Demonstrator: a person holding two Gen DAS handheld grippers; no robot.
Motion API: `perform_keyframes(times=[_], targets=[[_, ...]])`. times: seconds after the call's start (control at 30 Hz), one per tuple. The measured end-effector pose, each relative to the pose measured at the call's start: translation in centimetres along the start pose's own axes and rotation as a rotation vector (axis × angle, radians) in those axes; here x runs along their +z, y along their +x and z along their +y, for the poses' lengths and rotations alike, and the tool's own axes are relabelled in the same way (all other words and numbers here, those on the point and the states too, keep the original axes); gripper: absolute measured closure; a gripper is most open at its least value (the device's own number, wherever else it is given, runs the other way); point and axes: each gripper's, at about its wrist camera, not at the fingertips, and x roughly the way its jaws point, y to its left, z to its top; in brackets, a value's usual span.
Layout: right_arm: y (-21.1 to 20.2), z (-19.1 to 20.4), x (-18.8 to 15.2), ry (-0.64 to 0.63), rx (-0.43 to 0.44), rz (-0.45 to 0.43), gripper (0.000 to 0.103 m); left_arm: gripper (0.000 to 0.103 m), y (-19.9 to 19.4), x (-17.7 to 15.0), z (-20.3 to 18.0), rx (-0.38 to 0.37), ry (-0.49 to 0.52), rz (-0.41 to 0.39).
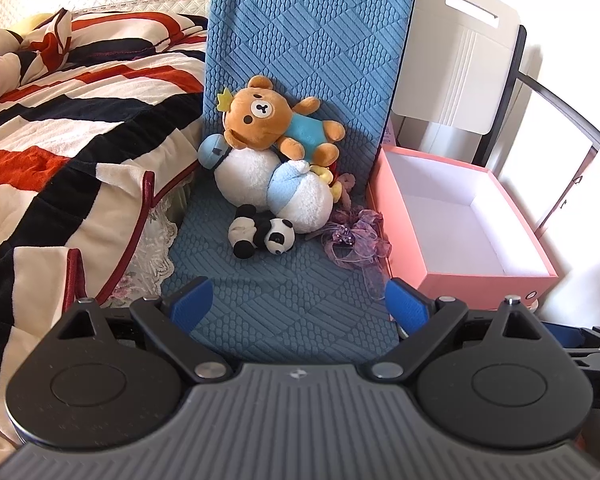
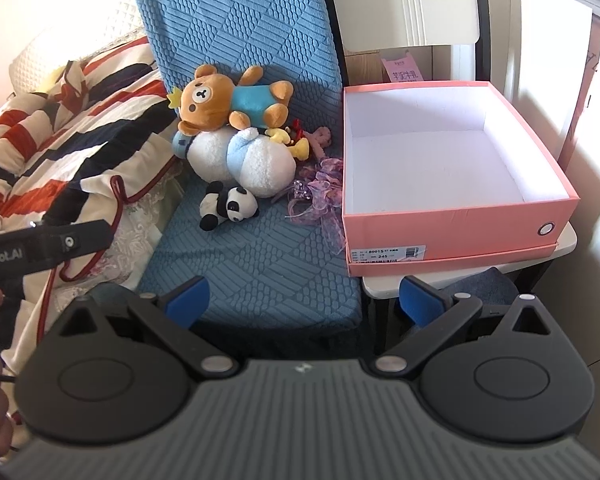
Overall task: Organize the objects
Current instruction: 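Move both tools toward the toys on the blue chair, then grasp the purple ribbon with the right tool while the left tool grasps the panda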
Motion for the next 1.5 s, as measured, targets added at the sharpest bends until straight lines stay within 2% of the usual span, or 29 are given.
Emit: perform_keyframes(times=[0.47, 0.9, 1.5], targets=[[0.6, 0.0, 0.1, 0.004, -0.006, 0.016, 0.0, 0.007, 0.6, 0.0, 0.6, -0.003, -0.016, 0.009], [3.6, -0.1, 0.8, -0.005, 0.009, 0.06, 0.0, 0.007, 4.7, 0.6, 1.1, 0.009, -0.024, 0.061], [7.8, 1.0, 3.4, -0.043, 0.035, 0.068, 0.0, 0.007, 9.0, 2.6, 2.5, 0.023, -0.032, 0.074]])
